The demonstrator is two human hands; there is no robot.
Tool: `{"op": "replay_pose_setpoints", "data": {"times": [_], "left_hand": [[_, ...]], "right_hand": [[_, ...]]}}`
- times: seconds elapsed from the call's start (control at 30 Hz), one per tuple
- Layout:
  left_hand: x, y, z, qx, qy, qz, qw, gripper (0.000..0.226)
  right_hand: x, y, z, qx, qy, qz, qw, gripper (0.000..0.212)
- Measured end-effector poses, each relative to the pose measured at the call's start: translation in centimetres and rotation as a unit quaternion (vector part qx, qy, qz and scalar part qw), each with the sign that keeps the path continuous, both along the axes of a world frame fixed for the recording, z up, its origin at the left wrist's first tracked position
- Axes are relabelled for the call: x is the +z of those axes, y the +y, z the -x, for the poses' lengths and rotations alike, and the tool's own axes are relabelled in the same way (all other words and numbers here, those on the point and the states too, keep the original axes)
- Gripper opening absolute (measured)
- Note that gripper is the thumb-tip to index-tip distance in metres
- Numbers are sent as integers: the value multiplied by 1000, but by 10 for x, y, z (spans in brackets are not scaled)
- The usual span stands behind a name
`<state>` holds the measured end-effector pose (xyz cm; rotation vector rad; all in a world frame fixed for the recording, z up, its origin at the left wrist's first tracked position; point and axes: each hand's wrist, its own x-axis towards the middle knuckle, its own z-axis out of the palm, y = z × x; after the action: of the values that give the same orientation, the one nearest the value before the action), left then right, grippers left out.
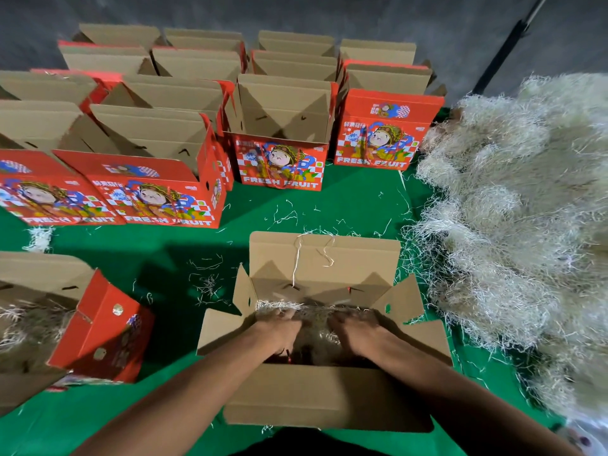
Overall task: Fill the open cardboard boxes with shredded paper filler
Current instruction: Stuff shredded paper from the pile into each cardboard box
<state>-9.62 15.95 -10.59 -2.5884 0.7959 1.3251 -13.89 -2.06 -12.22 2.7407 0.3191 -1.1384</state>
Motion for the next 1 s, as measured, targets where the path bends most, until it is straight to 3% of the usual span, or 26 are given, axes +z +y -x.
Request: {"op": "replay_pose_setpoints", "data": {"times": [0.1, 0.17, 0.3, 0.43, 0.6, 0.7, 0.8, 0.87, 0.93, 1.0], "left_hand": [[7, 3, -1, 47, -86, 138, 986, 38], [9, 4, -2, 52, -120, 152, 980, 35], [8, 5, -1, 68, -24, 57, 996, 30], [4, 3, 0, -16, -13, -61, 998, 39], [-4, 4, -9, -81, -49, -119, 988, 49], [-4, 2, -8, -61, -78, -59, 993, 46], [-3, -1, -9, -50, -138, 27, 989, 38], [-2, -3, -9, -41, -145, 52, 987, 31], [-7, -1, -8, -9, -89, 17, 996, 30], [-10, 2, -6, -16, -40, -32, 999, 30]], "right_hand": [[11, 6, -10, -8, -107, -57, 993, 38], [12, 8, -14, 0, -152, -91, 984, 30], [-4, -2, 0, -89, -20, -143, 986, 23], [-11, 2, -6, -55, 128, -40, 989, 33], [-8, 9, -15, 26, 98, 90, 991, 54], [1, 9, -14, 37, 95, 113, 988, 52], [11, 16, -19, 28, -16, 18, 999, 27], [13, 21, -21, 23, -70, -71, 995, 23], [11, 28, -21, 4, -36, -146, 989, 25], [3, 34, -19, 35, 17, -140, 989, 29]]}}
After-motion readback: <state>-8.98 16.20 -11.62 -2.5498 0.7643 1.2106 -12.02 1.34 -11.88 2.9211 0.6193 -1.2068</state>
